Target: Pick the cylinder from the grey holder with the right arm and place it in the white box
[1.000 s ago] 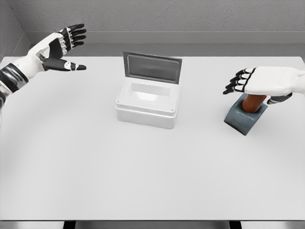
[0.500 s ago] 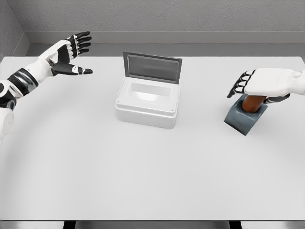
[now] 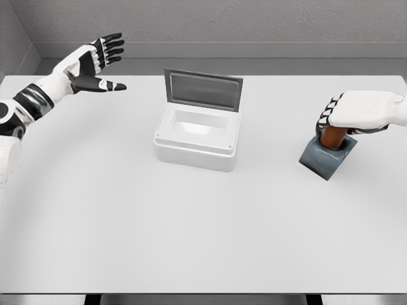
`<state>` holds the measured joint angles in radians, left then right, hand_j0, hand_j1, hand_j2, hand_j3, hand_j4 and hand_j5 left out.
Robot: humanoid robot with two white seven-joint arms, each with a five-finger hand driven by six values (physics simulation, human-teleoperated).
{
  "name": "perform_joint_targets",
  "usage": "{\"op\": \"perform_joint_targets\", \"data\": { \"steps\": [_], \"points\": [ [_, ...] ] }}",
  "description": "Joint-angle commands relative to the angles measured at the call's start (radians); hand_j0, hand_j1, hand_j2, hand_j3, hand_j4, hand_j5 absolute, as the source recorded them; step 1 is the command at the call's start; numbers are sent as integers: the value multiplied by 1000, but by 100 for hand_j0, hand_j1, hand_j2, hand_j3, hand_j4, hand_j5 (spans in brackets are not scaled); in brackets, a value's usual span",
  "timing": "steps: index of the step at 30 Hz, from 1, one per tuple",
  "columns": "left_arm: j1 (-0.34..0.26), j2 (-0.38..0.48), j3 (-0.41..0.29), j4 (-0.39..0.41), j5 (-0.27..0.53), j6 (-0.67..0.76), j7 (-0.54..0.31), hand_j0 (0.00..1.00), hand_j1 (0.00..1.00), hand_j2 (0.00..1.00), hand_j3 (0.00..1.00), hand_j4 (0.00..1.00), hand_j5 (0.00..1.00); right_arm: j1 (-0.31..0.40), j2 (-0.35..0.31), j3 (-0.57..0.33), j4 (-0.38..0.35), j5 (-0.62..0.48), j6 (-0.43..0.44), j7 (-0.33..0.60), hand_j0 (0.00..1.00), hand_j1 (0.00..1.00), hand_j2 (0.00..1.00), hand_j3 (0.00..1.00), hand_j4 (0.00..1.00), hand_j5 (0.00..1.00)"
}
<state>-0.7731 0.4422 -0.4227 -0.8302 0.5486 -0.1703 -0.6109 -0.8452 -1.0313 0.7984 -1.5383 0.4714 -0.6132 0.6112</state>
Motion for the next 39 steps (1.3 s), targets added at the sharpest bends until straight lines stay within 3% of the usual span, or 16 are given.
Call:
{"op": "perform_joint_targets", "data": {
  "steps": [1, 7, 9, 22, 39],
  "points": [
    [0, -2, 1, 3, 5, 0, 0, 100, 100, 100, 100, 100, 100, 0, -3, -1, 0, -2, 2, 0, 53, 53, 53, 53, 53, 53],
    [2, -2, -5, 6, 2, -34, 0, 100, 100, 100, 100, 100, 100, -11, -12, -8, -6, -5, 2, 0, 52, 52, 52, 52, 52, 52],
    [2, -2, -5, 6, 1, -34, 0, 100, 100, 100, 100, 100, 100, -17, -32, -18, -45, -10, 2, 0, 52, 52, 52, 52, 52, 52],
    [2, 1, -5, 5, 1, -34, 0, 100, 100, 100, 100, 100, 100, -60, -16, -19, -62, -11, 2, 0, 51, 51, 51, 51, 51, 51],
    [0, 3, -5, 6, -1, -34, 0, 100, 100, 100, 100, 100, 100, -104, 89, -19, -56, 3, 2, 0, 46, 46, 46, 46, 46, 46]
  ]
}}
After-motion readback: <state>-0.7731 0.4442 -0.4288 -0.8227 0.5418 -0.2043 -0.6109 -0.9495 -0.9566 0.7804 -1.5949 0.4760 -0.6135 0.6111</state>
